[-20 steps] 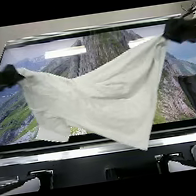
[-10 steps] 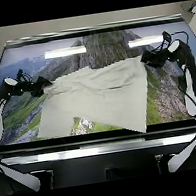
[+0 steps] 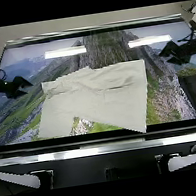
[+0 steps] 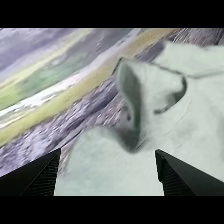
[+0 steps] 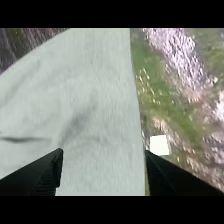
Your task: Fold the clothes and pants, and hang the long-sleeved shirts on hangers.
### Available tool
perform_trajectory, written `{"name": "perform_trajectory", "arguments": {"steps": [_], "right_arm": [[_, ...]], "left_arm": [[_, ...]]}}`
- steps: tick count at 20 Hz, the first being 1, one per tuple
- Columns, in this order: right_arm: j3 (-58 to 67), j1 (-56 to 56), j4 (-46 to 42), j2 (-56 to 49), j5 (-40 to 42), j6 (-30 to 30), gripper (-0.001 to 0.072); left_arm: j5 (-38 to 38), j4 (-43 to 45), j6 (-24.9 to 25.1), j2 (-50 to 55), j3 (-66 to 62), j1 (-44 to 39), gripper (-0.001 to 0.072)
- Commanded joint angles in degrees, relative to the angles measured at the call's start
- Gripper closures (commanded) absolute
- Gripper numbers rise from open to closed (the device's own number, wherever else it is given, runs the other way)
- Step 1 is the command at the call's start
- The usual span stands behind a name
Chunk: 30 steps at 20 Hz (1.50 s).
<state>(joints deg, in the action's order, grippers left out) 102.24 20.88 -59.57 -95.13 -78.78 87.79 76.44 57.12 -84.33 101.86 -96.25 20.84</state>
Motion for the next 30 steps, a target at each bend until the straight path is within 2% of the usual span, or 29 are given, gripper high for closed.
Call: {"name": "perform_trajectory", "arguments": {"steps": [1,4,7,10,16,18,19,23,24,25,27,28,30], "right_arm": [[-3.63,6.16,8.04,4.98,-18.73,-8.63,0.0186],[-12.74,7.91,10.14,10.23,-17.16,-9.79,0.0186],[-20.00,7.91,9.05,15.34,-17.09,-10.54,0.0185],[-24.28,7.91,7.50,19.45,-16.68,-10.49,0.0185],[-24.76,7.91,6.54,21.16,-15.21,-9.35,0.0184],[-24.76,7.91,6.49,21.16,-14.25,-9.38,0.0184],[-24.76,7.91,6.43,21.16,-13.84,-9.40,0.0184],[-24.76,7.91,6.36,21.14,-12.76,-9.57,0.0184],[-24.76,7.91,6.36,21.16,-12.76,-9.90,0.0184],[-24.76,7.91,6.36,21.16,-12.76,-10.05,0.0184],[-24.83,7.89,6.34,21.14,-12.59,-10.62,0.0185],[-25.42,7.89,6.32,21.14,-12.33,-11.08,0.0185],[-28.87,7.91,6.29,21.16,-11.61,-12.87,0.0184]], "left_arm": [[3.96,-0.11,10.80,-4.66,11.13,4.76,0.0053],[-3.48,-4.00,14.99,-4.76,20.04,6.21,0.0054],[-12.59,-9.20,23.87,-4.28,23.61,5.11,0.0054],[-14.58,-9.14,30.05,-2.47,23.58,2.58,0.0054],[-13.53,-11.10,30.38,0.98,23.58,-0.61,0.0063],[-10.97,-11.50,30.36,0.98,23.58,-0.94,0.0197],[-9.42,-11.45,30.32,0.98,23.58,-0.90,0.0232],[-5.44,-8.87,26.45,0.96,23.58,0.17,0.0233],[-4.98,-8.87,26.32,0.96,23.58,0.26,0.0264],[-4.52,-8.87,26.25,0.98,23.58,0.24,0.0320],[-4.61,-8.94,26.21,0.98,23.58,0.02,0.0559],[-4.98,-8.94,25.68,0.96,23.58,0.02,0.0652],[-5.38,-8.94,24.70,0.96,23.56,0.04,0.0669]]}}
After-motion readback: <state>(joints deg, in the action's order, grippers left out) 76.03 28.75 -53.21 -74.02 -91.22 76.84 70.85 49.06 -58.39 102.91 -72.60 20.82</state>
